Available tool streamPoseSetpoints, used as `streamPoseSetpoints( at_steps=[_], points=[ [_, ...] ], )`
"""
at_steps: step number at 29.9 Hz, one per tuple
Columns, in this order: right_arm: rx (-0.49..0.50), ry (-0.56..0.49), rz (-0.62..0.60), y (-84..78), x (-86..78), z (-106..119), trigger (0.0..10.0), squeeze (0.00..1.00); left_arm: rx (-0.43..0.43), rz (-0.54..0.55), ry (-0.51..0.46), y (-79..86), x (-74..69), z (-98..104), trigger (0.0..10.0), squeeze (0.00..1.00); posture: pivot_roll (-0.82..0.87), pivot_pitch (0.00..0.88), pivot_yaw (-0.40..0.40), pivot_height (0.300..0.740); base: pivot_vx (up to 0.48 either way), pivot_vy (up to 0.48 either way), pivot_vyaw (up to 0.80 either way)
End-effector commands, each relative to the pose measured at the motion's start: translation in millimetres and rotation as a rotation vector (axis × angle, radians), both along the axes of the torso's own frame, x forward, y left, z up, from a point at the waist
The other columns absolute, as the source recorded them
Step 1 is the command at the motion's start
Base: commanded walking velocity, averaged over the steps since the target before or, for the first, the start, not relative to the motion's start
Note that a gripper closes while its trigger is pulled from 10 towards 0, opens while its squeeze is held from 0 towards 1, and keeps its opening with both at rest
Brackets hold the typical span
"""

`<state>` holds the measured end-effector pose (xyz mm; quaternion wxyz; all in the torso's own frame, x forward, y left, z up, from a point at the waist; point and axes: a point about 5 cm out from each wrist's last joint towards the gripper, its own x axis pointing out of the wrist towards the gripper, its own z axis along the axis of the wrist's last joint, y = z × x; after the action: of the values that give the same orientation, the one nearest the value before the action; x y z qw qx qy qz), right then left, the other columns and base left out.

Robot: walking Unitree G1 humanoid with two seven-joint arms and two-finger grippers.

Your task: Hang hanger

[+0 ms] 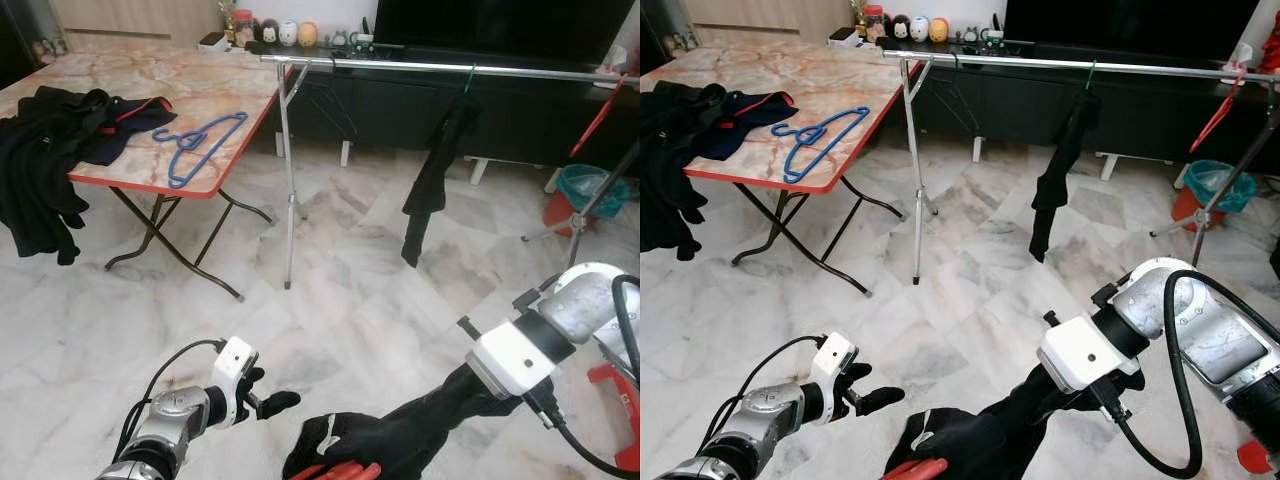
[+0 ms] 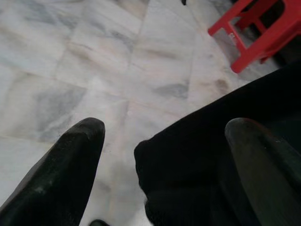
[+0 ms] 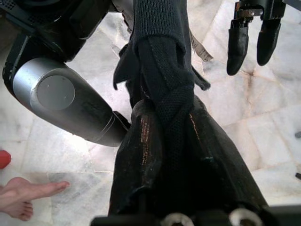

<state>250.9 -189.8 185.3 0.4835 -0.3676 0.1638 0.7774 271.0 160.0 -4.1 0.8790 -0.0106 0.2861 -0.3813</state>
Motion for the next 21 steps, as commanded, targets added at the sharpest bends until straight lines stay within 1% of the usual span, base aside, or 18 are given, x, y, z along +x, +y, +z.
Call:
streamPoseSetpoints(
  at_steps=[1,3,4,5,6,7,8,10,11,12,14,16,17,20,21],
  points=[
    [0.015,-0.018,0.024,3.6,-0.8,7,10.0,0.0,-0.009,-0.009,0.011,3.4,-1.7,0,10.0,1.0,-0.08,0.012,-0.046,0.74,0.0,0.0,0.0],
    [0.021,-0.017,0.023,4.3,-0.6,8,10.0,0.0,0.001,-0.004,0.017,5.1,-2.4,-1,10.0,1.0,-0.08,0.013,-0.045,0.74,0.0,0.0,0.0],
    [0.027,-0.018,0.02,4.4,-0.2,8,10.0,0.0,0.045,0.026,0.026,9.0,-3.5,-4,10.0,1.0,-0.08,0.012,-0.045,0.74,0.0,0.0,0.0],
    [0.027,-0.018,0.02,4.4,-0.2,8,10.0,0.0,0.045,0.026,0.026,9.0,-3.5,-4,10.0,1.0,-0.08,0.012,-0.045,0.74,0.0,0.0,0.0],
    [0.035,-0.021,0.015,4.4,0.8,9,10.0,0.0,0.136,0.043,0.04,14.4,-5.5,-10,10.0,0.98,-0.08,0.012,-0.045,0.74,0.0,0.0,0.0],
    [0.04,-0.023,0.012,4.2,1.4,10,10.0,0.0,0.195,0.074,0.051,18.9,-6.5,-13,10.0,0.0,-0.08,0.012,-0.044,0.74,0.0,0.0,0.0],
    [0.042,-0.024,0.01,4.1,1.7,10,10.0,0.0,0.232,0.096,0.057,22.0,-7.1,-15,10.0,0.0,-0.08,0.012,-0.044,0.74,0.0,0.0,0.0],
    [0.048,-0.026,0.004,3.6,2.5,11,10.0,0.0,0.253,0.192,0.094,30.1,-9.0,-19,10.0,0.0,-0.08,0.012,-0.044,0.74,0.0,0.0,0.0],
    [0.048,-0.026,0.001,2.9,2.5,11,10.0,0.0,0.266,0.23,0.127,34.8,-12.9,-23,10.0,0.0,-0.08,0.013,-0.043,0.74,0.0,0.0,0.0],
    [0.048,-0.026,0.001,2.9,2.5,11,10.0,0.0,0.266,0.23,0.127,34.8,-12.9,-23,10.0,0.0,-0.08,0.013,-0.043,0.74,0.0,0.0,0.0],
    [0.05,-0.025,-0.004,1.6,2.5,11,10.0,0.0,0.302,0.231,0.189,37.6,-22.9,-32,10.0,0.0,-0.08,0.014,-0.044,0.74,0.0,0.0,0.0],
    [0.052,-0.027,-0.007,1.3,2.8,11,10.0,0.0,0.307,0.245,0.207,38.3,-25.0,-34,10.0,0.0,-0.08,0.015,-0.043,0.74,0.0,0.0,0.0],
    [0.056,-0.033,-0.014,0.4,4.0,11,10.0,0.0,0.28,0.302,0.265,38.7,-30.8,-39,10.0,0.0,-0.08,0.013,-0.043,0.74,0.0,0.0,0.0],
    [0.058,-0.038,-0.019,0.0,5.0,12,10.0,0.0,0.238,0.369,0.339,37.8,-37.1,-44,10.0,0.0,-0.08,0.013,-0.042,0.74,0.0,0.0,0.0],
    [0.058,-0.038,-0.019,0.0,5.0,12,10.0,0.0,0.238,0.369,0.339,37.8,-37.1,-44,10.0,0.0,-0.08,0.013,-0.042,0.74,0.0,0.0,0.0]
  ],
)
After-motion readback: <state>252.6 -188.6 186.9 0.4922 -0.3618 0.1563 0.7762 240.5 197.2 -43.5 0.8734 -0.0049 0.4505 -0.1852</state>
